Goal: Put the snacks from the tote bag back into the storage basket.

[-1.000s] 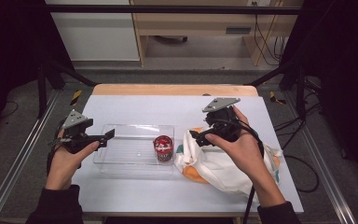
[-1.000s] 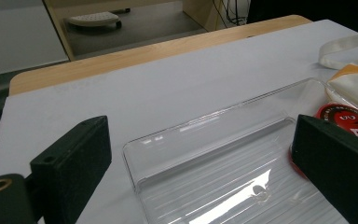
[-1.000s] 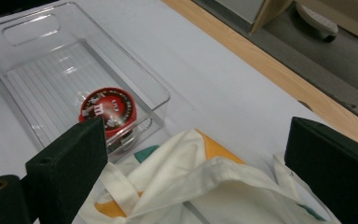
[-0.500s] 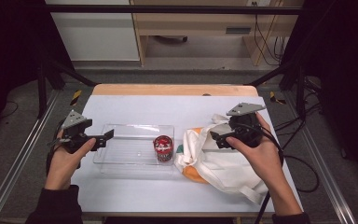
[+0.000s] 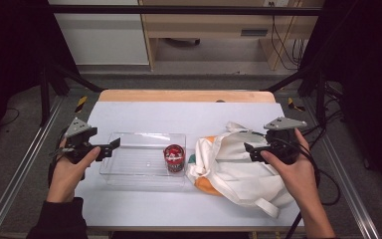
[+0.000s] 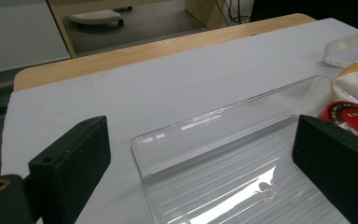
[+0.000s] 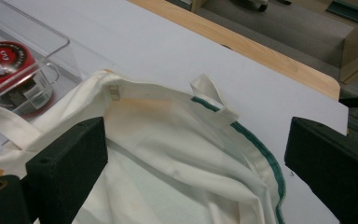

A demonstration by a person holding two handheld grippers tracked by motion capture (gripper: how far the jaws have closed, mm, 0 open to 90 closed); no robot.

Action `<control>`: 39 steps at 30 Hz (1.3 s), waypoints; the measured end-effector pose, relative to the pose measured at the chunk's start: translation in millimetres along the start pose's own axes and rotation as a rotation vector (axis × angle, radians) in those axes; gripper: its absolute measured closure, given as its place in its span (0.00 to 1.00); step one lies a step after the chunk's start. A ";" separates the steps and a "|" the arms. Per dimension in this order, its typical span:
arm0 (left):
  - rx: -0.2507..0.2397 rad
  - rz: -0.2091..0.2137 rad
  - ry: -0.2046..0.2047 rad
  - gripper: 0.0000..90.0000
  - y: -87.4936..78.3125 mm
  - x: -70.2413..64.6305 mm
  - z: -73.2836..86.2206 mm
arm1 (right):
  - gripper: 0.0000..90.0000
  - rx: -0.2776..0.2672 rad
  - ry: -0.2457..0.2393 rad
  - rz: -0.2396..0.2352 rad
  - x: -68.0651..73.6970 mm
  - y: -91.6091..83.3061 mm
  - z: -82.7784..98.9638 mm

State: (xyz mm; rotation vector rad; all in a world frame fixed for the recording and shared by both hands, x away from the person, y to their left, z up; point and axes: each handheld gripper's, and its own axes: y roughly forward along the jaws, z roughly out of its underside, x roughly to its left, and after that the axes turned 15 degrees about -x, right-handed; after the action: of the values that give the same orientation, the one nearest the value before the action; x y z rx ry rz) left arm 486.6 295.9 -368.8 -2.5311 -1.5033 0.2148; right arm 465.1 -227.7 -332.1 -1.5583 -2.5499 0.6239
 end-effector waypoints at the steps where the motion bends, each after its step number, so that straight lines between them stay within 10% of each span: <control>1: -0.001 -0.001 -0.001 0.05 0.0 0.2 0.1 | 0.07 -0.002 0.007 0.005 -1.2 -0.2 2.3; 39: -0.005 -0.002 0.000 0.05 -1.9 6.9 4.4 | 0.07 -0.009 0.155 0.071 -22.4 -9.9 78.6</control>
State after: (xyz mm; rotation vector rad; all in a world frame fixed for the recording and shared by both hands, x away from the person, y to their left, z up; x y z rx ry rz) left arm 487.3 303.2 -372.8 -2.5333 -1.5088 0.2108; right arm 445.3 -274.3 -397.1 -1.6371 -2.3974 0.4786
